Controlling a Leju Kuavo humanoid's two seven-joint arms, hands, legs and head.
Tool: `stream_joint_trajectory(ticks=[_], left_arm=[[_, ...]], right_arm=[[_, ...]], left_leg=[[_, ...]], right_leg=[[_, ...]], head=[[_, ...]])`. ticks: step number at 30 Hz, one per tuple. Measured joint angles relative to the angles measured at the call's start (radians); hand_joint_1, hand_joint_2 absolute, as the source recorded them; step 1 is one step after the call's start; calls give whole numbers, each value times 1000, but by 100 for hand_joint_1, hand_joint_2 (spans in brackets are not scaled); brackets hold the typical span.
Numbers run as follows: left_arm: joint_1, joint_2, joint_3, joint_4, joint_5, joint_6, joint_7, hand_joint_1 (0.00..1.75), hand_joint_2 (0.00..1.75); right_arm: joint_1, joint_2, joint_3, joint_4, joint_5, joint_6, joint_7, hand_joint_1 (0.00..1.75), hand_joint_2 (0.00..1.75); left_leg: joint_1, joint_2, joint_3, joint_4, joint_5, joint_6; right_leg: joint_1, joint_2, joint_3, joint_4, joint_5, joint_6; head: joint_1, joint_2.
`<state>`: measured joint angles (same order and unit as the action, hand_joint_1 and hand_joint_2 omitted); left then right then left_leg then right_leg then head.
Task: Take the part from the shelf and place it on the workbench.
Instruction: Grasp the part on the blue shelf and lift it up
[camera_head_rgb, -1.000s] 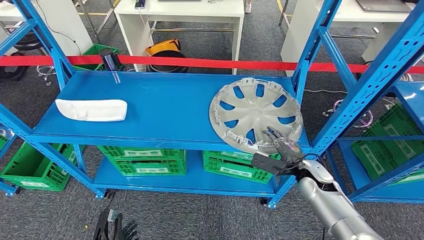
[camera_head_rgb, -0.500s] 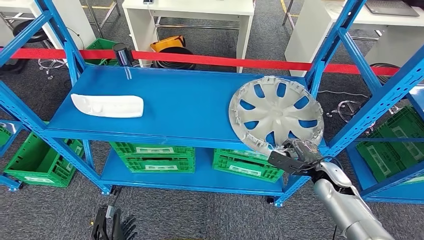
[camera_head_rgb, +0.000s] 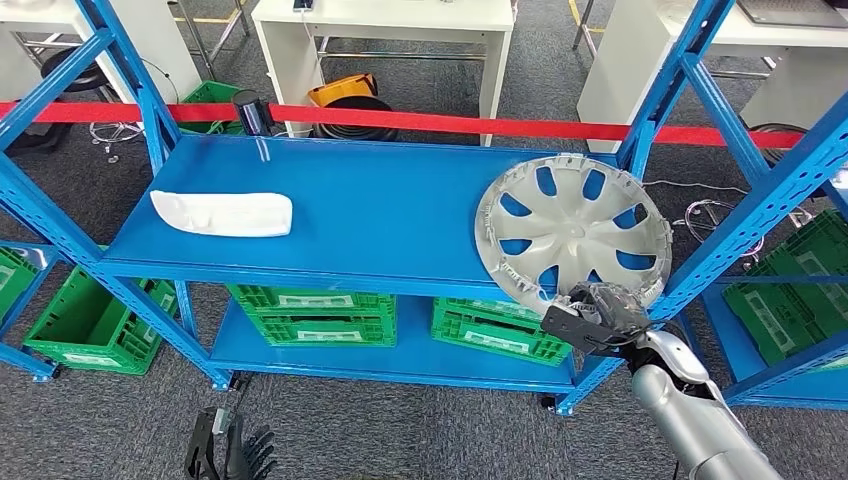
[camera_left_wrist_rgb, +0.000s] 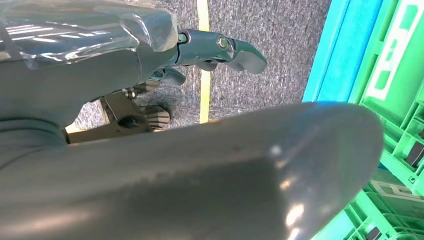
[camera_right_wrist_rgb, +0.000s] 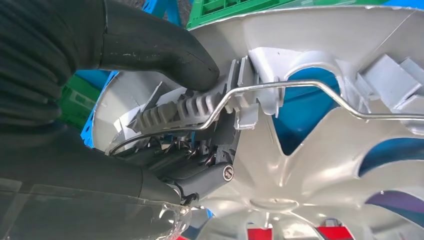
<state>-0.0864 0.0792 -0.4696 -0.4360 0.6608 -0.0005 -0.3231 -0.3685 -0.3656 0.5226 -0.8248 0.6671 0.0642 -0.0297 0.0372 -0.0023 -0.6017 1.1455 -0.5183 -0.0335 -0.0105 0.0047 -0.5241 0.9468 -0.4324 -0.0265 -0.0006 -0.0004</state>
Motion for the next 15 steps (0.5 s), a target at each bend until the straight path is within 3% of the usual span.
stream_joint_trajectory(ticks=[1, 3, 5, 7, 9, 11, 12, 13, 14, 15], left_arm=[[0, 0, 0, 0, 0, -1, 1, 0, 0], [0, -2, 0, 0, -1, -3, 4, 0, 0], [1, -3, 0, 0, -1, -4, 6, 0, 0], [1, -5, 0, 0, -1, -6, 6, 0, 0], [0, -7, 0, 0, -1, -9, 6, 0, 0], [0, -8, -1, 0, -2, -14, 6, 0, 0], [1, -9, -3, 0, -5, -18, 8, 0, 0], [0, -10, -5, 0, -7, -23, 9, 0, 0], [0, -11, -8, 0, -9, -28, 11, 0, 0], [-1, -12, -11, 0, -11, -33, 13, 0, 0]], right_arm=[[0, 0, -3, -6, 0, -2, 0, 175, 175], [1, -2, -13, -21, 2, -6, 0, 175, 175], [4, -4, -22, -40, 5, -11, 0, 175, 175], [7, -8, -28, -63, 15, -17, 4, 175, 175], [12, -12, -32, -92, 30, -24, 7, 175, 175], [19, -15, -38, -127, 43, -30, 8, 175, 175], [22, -17, -40, -148, 51, -32, 8, 175, 175], [25, -19, -43, -172, 60, -34, 9, 175, 175], [27, -22, -45, -198, 71, -37, 9, 175, 175], [27, -25, -47, -227, 83, -40, 10, 175, 175]], left_leg=[[4, -1, 33, -67, 27, -6], [5, -7, 66, -143, 50, 1], [-2, -10, 60, -147, 52, 24], [-4, -6, 53, -151, 61, 44], [-5, -3, 44, -153, 69, 58], [-10, -2, 34, -153, 72, 65], [-13, -2, 31, -152, 73, 66], [-15, -2, 29, -152, 74, 67], [-16, -3, 29, -151, 74, 67], [-17, -3, 30, -151, 73, 66]], right_leg=[[0, 1, -4, 9, -5, 8], [1, 3, -15, 25, -11, 26], [-1, 6, -25, 27, -6, 41], [-7, 6, -42, 43, -13, 48], [-11, 4, -92, 133, -57, 43], [-11, 4, -166, 280, -113, 36], [-11, 4, -191, 330, -127, 38], [-11, 4, -197, 342, -124, 43], [-11, 3, -182, 310, -106, 50], [-11, 3, -151, 244, -77, 58]], head=[[0, 0], [2, 0], [4, 0], [4, 0], [5, 0], [5, 0], [4, 0], [4, 0], [4, 0], [4, 0]])
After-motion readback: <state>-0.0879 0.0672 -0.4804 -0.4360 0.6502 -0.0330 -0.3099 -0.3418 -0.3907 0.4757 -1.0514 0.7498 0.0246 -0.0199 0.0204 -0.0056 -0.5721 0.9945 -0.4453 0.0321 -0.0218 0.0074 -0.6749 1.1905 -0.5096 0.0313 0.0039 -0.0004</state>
